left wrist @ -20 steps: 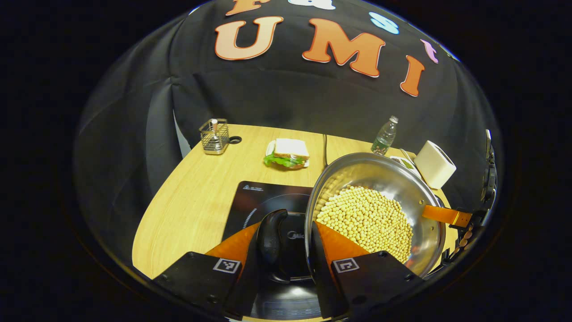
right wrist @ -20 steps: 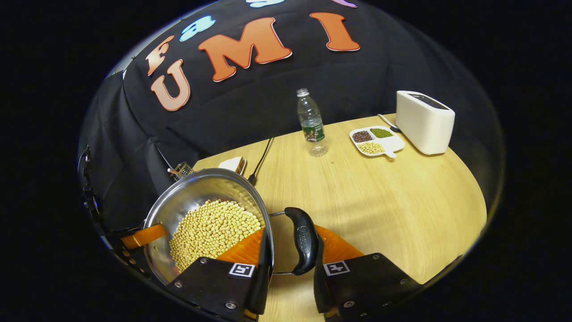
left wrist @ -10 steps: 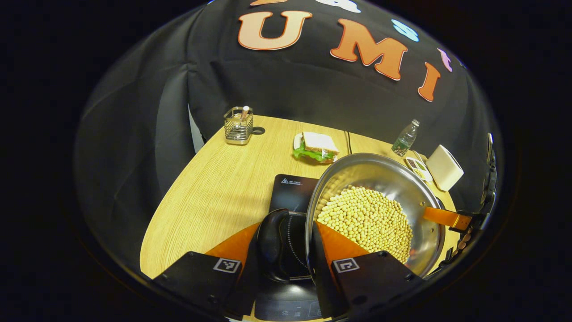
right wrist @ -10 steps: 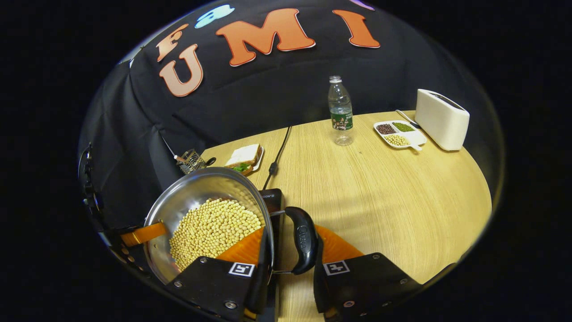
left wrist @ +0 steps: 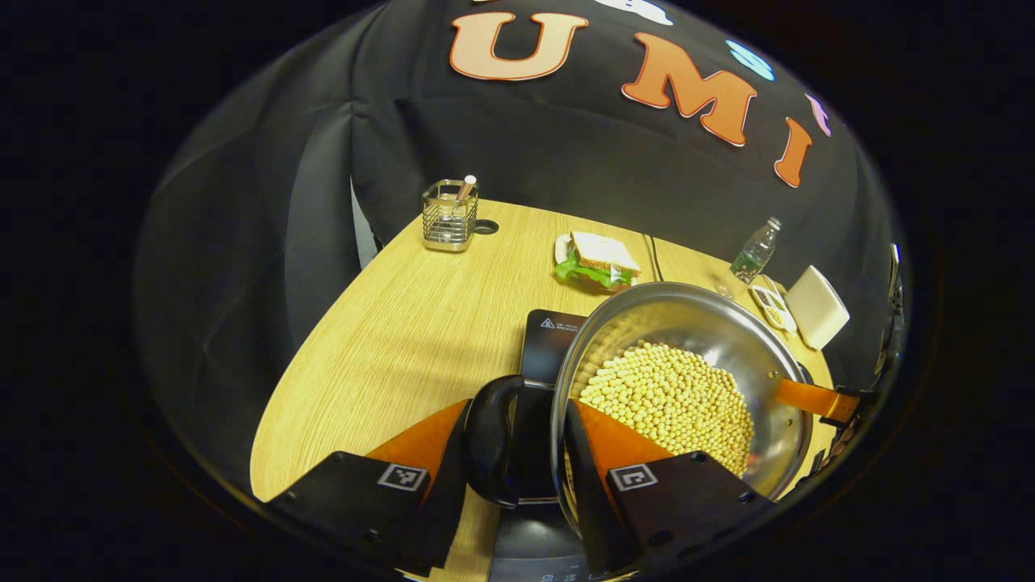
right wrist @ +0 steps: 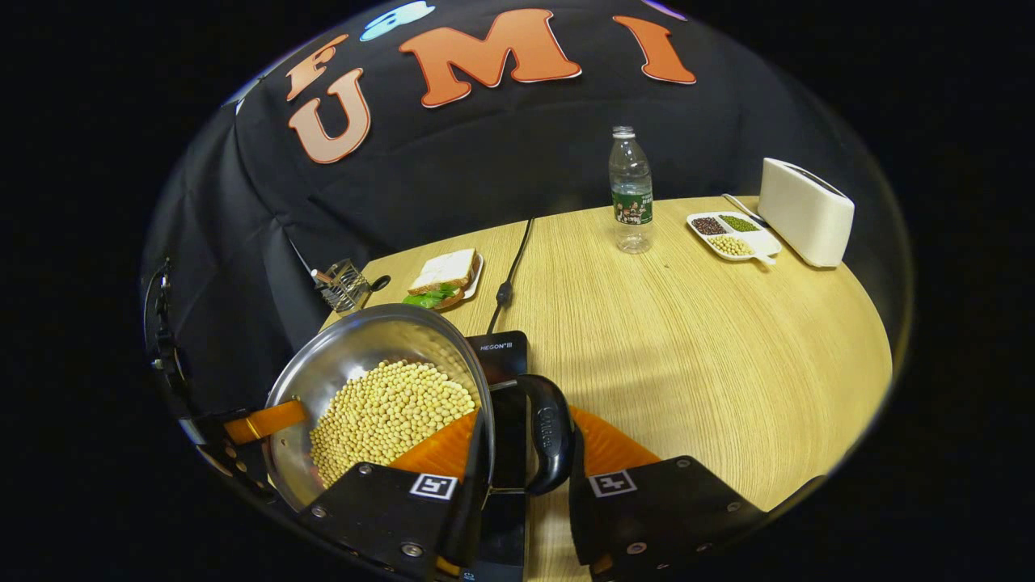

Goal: First push the handle of the pot to place it horizontally, then grasp the pot with both hands and set it on the induction cooktop.

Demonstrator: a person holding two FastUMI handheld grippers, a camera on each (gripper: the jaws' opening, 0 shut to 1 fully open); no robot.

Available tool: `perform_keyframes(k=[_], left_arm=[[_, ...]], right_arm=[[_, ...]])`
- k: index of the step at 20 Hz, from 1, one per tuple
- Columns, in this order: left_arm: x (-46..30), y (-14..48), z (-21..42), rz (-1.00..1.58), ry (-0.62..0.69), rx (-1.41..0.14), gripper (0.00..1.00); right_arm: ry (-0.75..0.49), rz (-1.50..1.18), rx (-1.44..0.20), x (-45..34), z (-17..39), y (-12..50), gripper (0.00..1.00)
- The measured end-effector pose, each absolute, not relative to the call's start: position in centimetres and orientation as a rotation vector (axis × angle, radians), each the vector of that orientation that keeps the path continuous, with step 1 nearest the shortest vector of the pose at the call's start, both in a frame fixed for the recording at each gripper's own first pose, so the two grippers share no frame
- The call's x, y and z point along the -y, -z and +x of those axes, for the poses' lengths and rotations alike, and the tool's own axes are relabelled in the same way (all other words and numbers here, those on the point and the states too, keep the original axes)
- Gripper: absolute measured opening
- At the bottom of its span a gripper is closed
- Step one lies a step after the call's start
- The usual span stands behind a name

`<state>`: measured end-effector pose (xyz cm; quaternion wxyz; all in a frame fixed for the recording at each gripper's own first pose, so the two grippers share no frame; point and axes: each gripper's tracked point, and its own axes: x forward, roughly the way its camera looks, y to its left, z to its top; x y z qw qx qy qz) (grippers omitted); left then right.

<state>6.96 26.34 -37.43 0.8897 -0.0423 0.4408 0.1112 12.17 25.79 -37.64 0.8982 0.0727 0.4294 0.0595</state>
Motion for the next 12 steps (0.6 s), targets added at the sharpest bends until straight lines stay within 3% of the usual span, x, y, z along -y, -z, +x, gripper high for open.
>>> perform_keyframes(k=[5,6,8,12], left_arm=[[-27.2,32.8,8.2,0.113,-0.296,-0.781,0.87],[-27.3,31.7,8.3,0.131,-0.314,-0.750,0.94],[-27.3,29.2,7.9,0.142,-0.355,-0.695,0.99],[-25.6,24.6,7.6,0.094,-0.389,-0.588,0.99]], right_arm=[[-0.120,0.178,-0.813,-24.1,13.0,35.5,0.64],[-0.105,0.183,-0.792,-23.3,13.3,34.7,0.78],[-0.079,0.207,-0.759,-21.6,13.7,33.2,0.95],[-0.020,0.191,-0.689,-17.0,14.0,30.0,0.95]])
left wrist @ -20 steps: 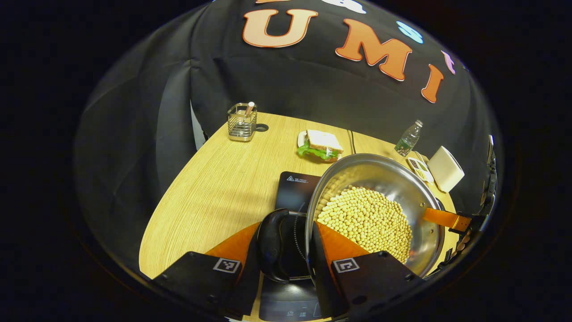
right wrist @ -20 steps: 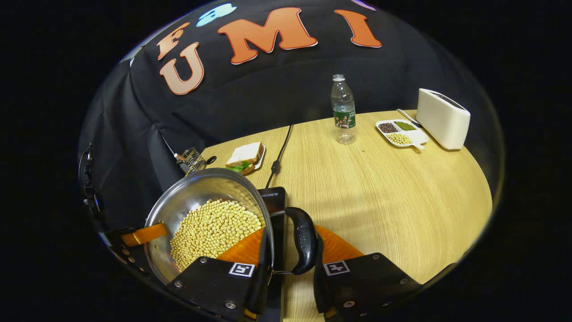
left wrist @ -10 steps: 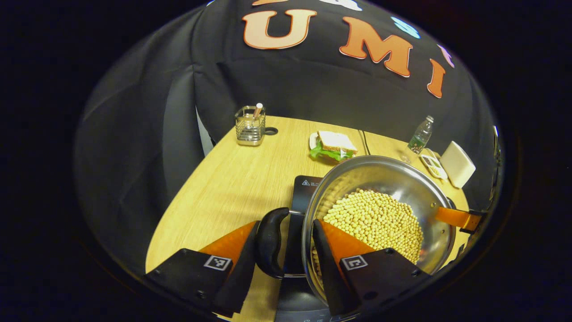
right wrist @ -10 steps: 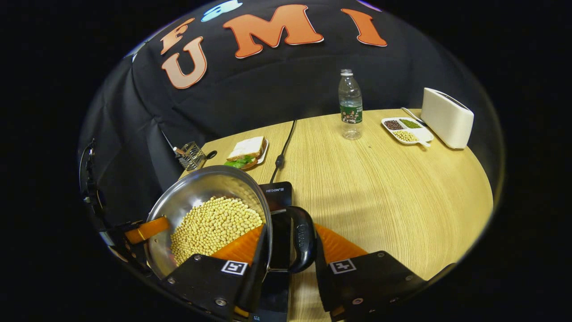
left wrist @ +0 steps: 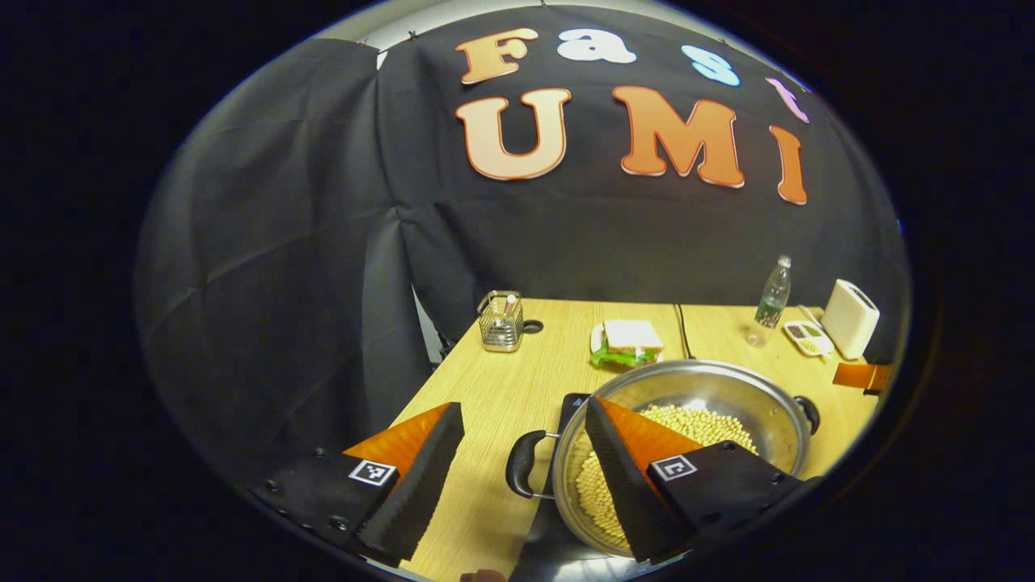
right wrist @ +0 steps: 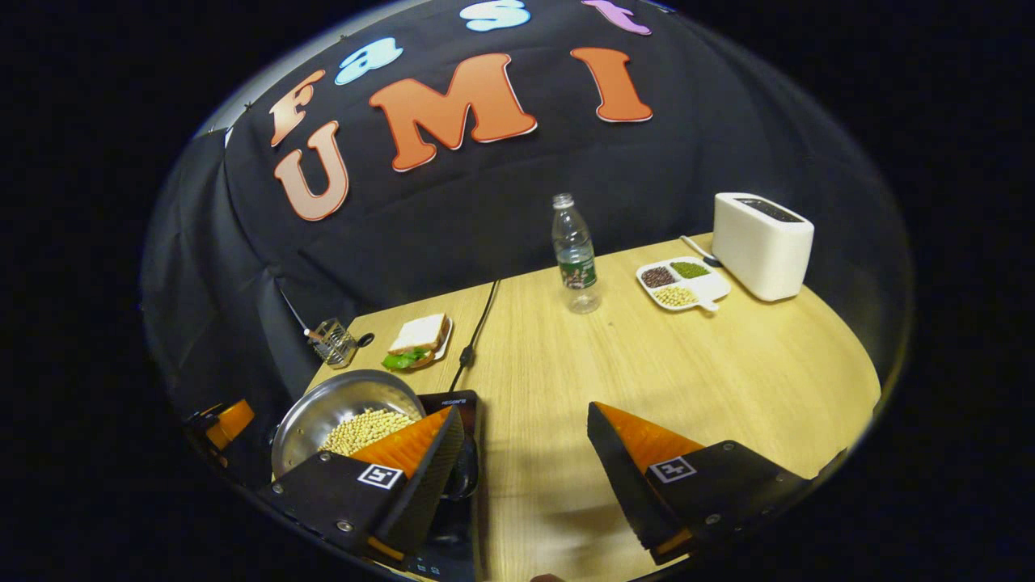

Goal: First push the handle of the pot to place it horizontally, then grasp the pot with both hands and set it on the induction cooktop.

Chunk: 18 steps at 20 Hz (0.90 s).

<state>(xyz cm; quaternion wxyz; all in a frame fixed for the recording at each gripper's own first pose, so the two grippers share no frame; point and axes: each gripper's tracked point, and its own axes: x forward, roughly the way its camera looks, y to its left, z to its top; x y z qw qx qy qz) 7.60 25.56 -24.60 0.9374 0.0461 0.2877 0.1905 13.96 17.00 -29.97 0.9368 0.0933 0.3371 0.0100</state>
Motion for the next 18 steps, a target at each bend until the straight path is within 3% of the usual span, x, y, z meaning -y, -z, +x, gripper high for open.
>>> perform_keyframes(k=[13,18], left_arm=[[-7.5,5.0,8.4,0.044,-0.155,-0.171,0.96],[-5.4,-0.4,7.8,0.054,-0.159,-0.060,0.97]], right_arm=[[0.035,-0.002,-0.327,-3.6,9.8,11.0,0.95],[0.053,-0.074,-0.168,-0.3,7.5,2.5,0.95]])
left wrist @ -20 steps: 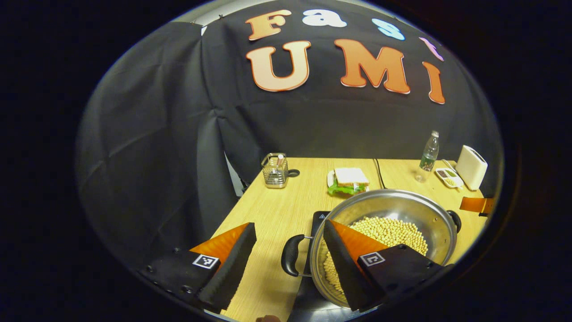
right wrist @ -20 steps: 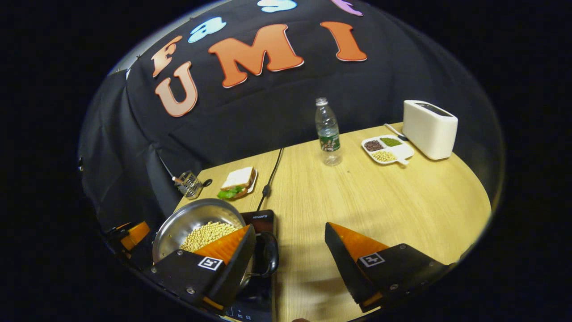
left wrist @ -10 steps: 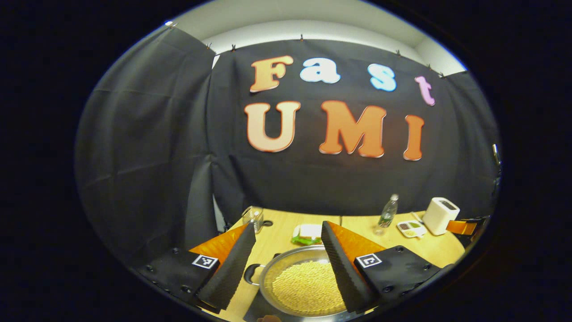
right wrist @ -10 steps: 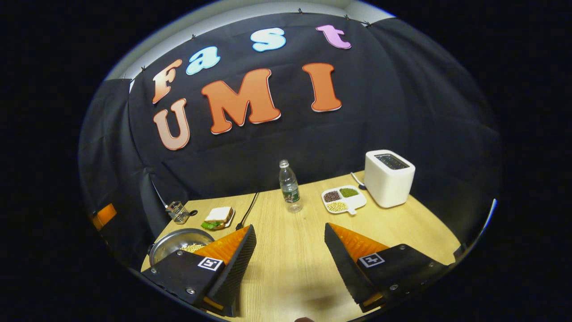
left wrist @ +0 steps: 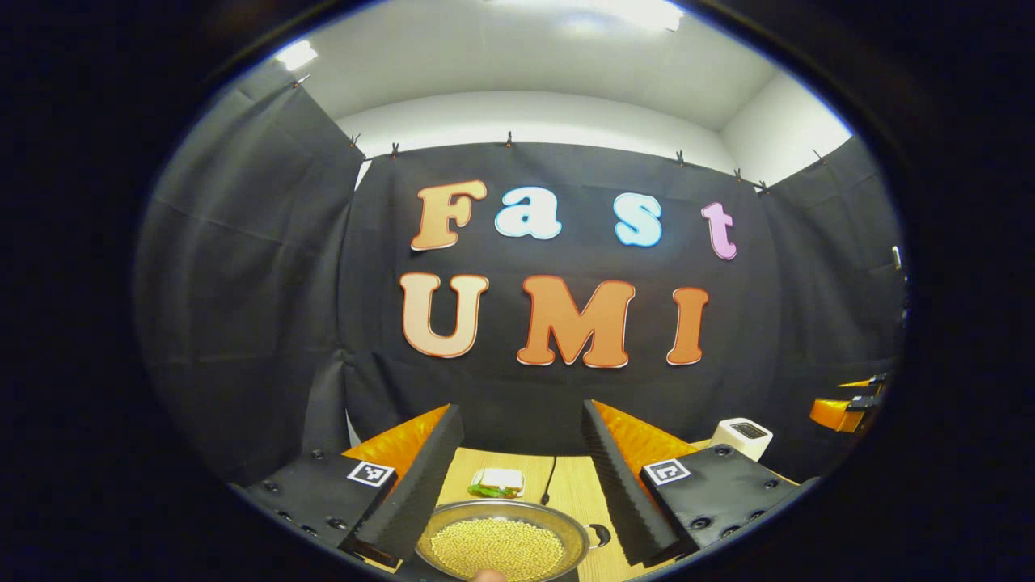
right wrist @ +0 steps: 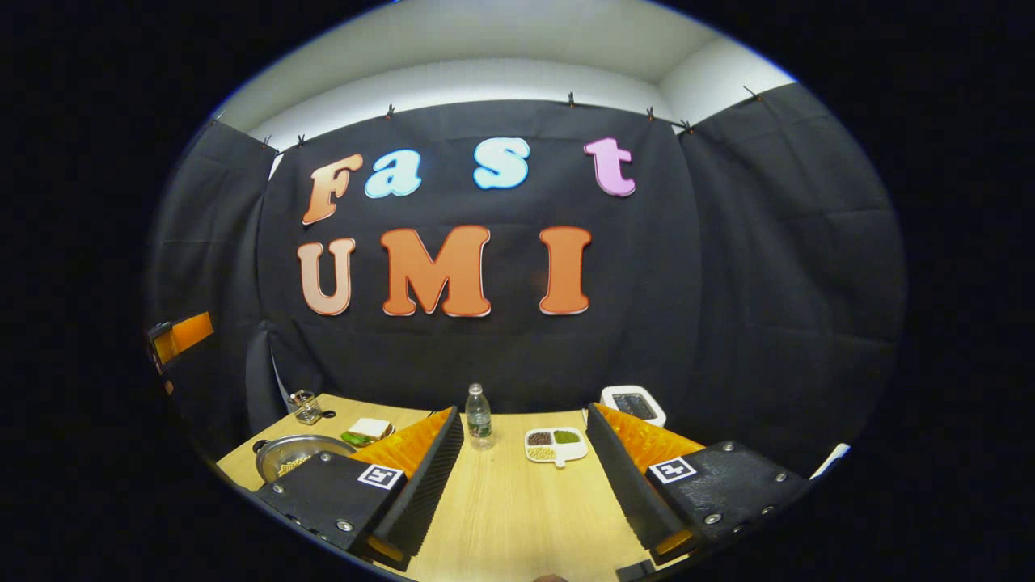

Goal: First push the handle of the pot to place it horizontally, then grasp the pot with both hands and set it on the induction cooktop.

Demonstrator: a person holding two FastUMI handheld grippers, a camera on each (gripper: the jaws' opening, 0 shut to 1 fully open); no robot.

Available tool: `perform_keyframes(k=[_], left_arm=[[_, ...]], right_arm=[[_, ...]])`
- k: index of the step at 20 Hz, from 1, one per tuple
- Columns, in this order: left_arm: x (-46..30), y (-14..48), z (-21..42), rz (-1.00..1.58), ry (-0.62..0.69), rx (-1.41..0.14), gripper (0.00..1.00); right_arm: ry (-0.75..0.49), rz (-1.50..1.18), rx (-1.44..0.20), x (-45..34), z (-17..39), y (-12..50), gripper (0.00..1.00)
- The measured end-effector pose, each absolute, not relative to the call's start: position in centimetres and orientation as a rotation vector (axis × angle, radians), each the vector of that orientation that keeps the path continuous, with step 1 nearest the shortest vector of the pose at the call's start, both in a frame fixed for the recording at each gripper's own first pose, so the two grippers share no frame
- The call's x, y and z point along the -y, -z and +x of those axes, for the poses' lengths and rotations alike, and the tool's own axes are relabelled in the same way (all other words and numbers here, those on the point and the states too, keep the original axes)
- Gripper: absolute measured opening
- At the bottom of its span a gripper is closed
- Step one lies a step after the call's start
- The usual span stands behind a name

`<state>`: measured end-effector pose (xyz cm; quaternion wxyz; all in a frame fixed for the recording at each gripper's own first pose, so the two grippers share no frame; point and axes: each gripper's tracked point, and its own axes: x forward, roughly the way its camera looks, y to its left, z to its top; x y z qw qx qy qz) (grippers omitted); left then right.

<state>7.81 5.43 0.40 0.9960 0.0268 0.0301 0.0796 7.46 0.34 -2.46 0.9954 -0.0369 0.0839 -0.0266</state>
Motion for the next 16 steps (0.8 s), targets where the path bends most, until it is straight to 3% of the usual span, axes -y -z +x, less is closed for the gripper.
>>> perform_keyframes(k=[2,3,7,16], left_arm=[[-4.0,-1.3,6.9,0.035,-0.133,-0.059,0.95],[-3.3,-1.5,6.6,0.039,-0.117,-0.061,0.96],[-2.2,-3.4,5.3,0.079,-0.092,-0.039,0.95],[0.4,-3.1,3.8,0.026,-0.026,-0.056,0.96]], right_arm=[[0.048,-0.072,-0.128,-0.2,6.3,-0.1,1.00],[0.043,-0.061,-0.112,0.0,5.7,-1.2,0.95],[0.032,-0.036,-0.065,0.1,4.5,-3.8,0.95],[0.010,-0.042,-0.087,-0.3,4.0,-2.8,0.95]])
